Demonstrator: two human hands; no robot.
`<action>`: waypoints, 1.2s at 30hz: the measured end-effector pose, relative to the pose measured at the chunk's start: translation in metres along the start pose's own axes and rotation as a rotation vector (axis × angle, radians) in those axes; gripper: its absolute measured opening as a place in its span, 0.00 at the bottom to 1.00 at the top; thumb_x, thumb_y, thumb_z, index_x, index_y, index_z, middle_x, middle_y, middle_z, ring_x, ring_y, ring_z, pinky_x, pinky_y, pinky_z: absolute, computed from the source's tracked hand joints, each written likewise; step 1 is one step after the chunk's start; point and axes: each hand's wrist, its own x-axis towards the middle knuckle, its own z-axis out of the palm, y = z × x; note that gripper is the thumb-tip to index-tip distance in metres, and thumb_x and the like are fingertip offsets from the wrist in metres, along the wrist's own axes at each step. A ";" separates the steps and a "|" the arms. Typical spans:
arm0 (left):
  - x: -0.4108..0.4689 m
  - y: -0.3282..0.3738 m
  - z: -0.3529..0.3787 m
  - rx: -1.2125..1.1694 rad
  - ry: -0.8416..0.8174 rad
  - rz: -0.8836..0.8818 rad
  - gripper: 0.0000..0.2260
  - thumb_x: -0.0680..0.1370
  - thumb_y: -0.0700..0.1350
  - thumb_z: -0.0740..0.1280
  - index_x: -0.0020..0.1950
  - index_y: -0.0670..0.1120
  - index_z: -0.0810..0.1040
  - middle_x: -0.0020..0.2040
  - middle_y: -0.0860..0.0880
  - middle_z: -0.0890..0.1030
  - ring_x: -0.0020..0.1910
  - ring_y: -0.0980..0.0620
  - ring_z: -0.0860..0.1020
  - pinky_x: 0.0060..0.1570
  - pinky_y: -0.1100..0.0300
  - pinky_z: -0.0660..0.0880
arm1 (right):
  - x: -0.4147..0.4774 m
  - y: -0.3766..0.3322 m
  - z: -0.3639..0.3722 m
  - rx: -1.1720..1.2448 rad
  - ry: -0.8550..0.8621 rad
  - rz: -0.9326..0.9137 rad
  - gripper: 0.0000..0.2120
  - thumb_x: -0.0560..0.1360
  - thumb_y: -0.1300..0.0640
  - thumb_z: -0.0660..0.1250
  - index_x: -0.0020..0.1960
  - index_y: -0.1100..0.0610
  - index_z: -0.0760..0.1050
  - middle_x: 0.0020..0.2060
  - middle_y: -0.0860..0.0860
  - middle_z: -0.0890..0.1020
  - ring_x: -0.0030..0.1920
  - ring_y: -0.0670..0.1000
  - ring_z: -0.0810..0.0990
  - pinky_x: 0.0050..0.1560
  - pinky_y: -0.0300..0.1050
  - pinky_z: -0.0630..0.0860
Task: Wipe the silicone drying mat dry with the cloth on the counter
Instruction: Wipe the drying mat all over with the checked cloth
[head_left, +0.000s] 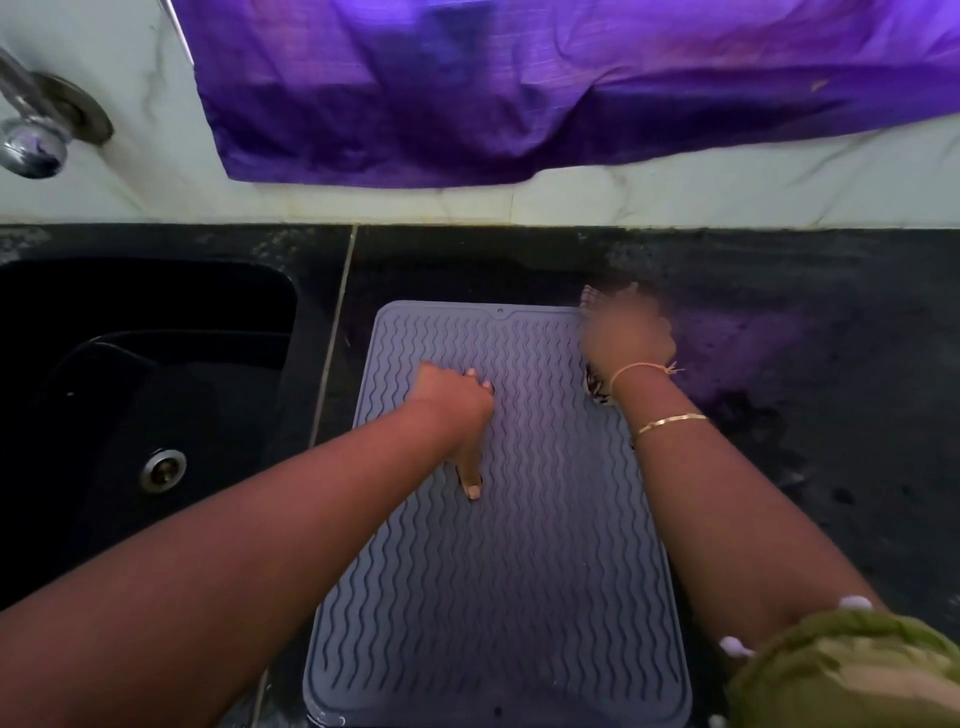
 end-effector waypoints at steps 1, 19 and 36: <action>0.000 0.000 0.001 -0.009 0.003 0.002 0.60 0.59 0.71 0.71 0.78 0.45 0.46 0.78 0.46 0.51 0.73 0.43 0.62 0.69 0.41 0.57 | 0.002 -0.002 -0.002 0.038 0.014 0.014 0.20 0.75 0.49 0.62 0.64 0.58 0.72 0.64 0.60 0.70 0.62 0.64 0.70 0.53 0.56 0.72; -0.001 -0.001 0.012 -0.056 0.012 0.010 0.57 0.64 0.70 0.68 0.78 0.46 0.39 0.78 0.45 0.43 0.75 0.40 0.53 0.71 0.40 0.53 | -0.092 0.042 -0.013 -0.052 -0.312 -0.831 0.26 0.71 0.62 0.64 0.66 0.43 0.72 0.53 0.50 0.75 0.53 0.54 0.76 0.49 0.45 0.72; 0.006 -0.001 0.017 -0.077 -0.025 -0.017 0.57 0.64 0.71 0.68 0.77 0.48 0.35 0.78 0.45 0.40 0.75 0.37 0.49 0.70 0.36 0.45 | -0.036 -0.010 -0.001 -0.053 -0.287 -0.578 0.25 0.71 0.58 0.66 0.68 0.53 0.70 0.59 0.57 0.75 0.58 0.60 0.76 0.57 0.51 0.73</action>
